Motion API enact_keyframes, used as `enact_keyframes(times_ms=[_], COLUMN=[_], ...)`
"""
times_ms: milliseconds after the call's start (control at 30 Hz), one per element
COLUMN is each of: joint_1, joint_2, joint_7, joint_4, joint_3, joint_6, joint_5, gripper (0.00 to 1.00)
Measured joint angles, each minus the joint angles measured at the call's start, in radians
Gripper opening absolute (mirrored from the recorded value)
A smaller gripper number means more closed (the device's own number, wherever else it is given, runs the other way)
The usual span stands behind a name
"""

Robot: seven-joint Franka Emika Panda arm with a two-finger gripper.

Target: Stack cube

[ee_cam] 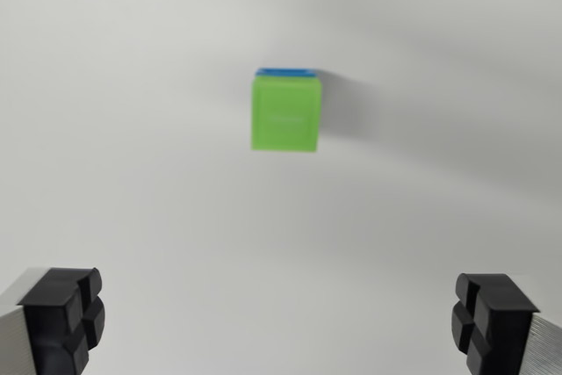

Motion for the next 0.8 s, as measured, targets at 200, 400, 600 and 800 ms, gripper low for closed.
enact_keyframes(times_ms=[200,400,600,800], joint_1=[0.000,0.000,0.000,0.000], joint_2=[-0.005,-0.005,-0.004,-0.004], joint_7=[0.000,0.000,0.000,0.000], joint_4=[0.014,0.017,0.017,0.017], joint_3=[0.000,0.000,0.000,0.000], joint_6=[-0.019,-0.024,-0.024,-0.024], joint_5=[0.000,0.000,0.000,0.000], gripper=[1.00,1.00,1.00,1.00])
